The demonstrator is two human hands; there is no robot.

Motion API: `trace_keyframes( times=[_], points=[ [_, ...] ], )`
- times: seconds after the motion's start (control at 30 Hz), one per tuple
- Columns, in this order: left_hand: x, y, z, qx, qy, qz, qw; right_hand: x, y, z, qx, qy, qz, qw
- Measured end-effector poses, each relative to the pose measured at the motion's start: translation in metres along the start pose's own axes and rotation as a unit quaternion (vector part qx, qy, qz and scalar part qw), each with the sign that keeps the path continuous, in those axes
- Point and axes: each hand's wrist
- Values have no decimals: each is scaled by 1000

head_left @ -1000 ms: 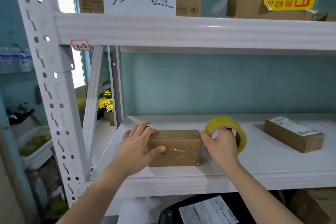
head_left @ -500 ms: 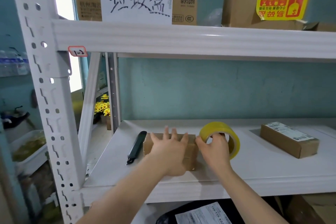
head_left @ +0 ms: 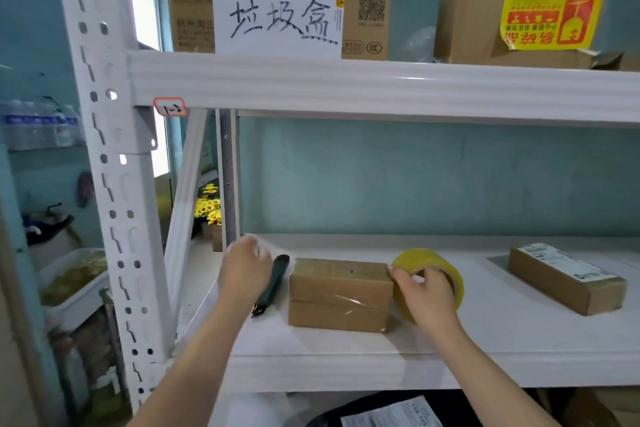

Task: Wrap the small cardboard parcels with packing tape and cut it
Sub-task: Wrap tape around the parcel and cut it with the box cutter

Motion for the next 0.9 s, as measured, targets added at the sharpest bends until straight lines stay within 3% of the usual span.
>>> trace_keyframes(
  times=[0.1, 0.33, 0.37, 0.43, 0.53, 0.6, 0.77, 0.9],
  points=[
    [-31, 3, 0, -94, -213, -92, 968, -2, 0, -1, 4, -25, 1, 1000],
    [-23, 5, 20, -136, -307, -30, 942, -10, 4, 4, -38, -80, 14, 996],
    [-24, 0, 19, -126, -266, -52, 954, -12, 4, 4, -46, -93, 21, 994],
    [-21, -12, 13, -107, -81, -133, 982, -12, 6, 3, -51, -105, 36, 993],
    [10, -13, -7, -98, 162, -170, 967, -12, 7, 4, -38, -106, 27, 993],
    [35, 2, -16, -143, 251, -155, 945, -12, 10, 6, -26, -101, 15, 994],
    [67, 26, -23, -314, 416, -197, 830, -11, 8, 7, -31, -97, 13, 995],
    [72, 19, -14, -321, 458, -175, 810, -14, 9, 5, -47, -102, 18, 993]
  ],
)
Point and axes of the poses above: each hand's wrist, its own y-axis away from the middle knuckle, its own z-axis out of the palm, x = y × z, and after that the axes turned 7 degrees about y, right-handed
